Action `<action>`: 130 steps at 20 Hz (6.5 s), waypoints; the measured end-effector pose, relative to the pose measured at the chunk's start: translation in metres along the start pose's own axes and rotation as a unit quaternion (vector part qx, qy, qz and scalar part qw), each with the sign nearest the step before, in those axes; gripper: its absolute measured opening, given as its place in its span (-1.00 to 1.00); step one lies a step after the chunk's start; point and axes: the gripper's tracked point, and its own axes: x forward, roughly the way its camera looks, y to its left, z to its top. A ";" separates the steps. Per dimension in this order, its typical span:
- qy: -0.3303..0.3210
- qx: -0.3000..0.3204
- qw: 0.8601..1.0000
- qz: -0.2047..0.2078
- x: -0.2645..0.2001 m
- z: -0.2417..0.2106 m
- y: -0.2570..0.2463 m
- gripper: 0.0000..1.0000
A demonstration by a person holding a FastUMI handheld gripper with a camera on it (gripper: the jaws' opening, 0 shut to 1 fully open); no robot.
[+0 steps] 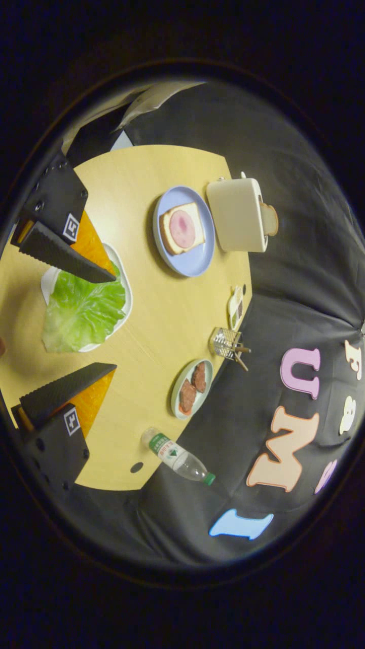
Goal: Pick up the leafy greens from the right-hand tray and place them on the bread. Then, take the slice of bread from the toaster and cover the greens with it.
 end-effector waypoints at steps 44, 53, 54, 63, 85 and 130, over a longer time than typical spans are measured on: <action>0.137 0.074 0.988 -0.016 0.040 -0.058 0.031 -0.86; 0.084 0.104 0.990 -0.053 0.015 -0.001 0.027 -0.86; 0.076 0.103 0.990 -0.055 0.012 0.009 0.029 -0.86; 0.041 0.088 0.994 -0.057 0.005 0.062 0.060 -0.86; 0.041 0.035 0.997 0.053 0.085 0.142 0.190 -0.86; -0.048 0.070 0.995 0.057 0.081 0.319 0.233 0.97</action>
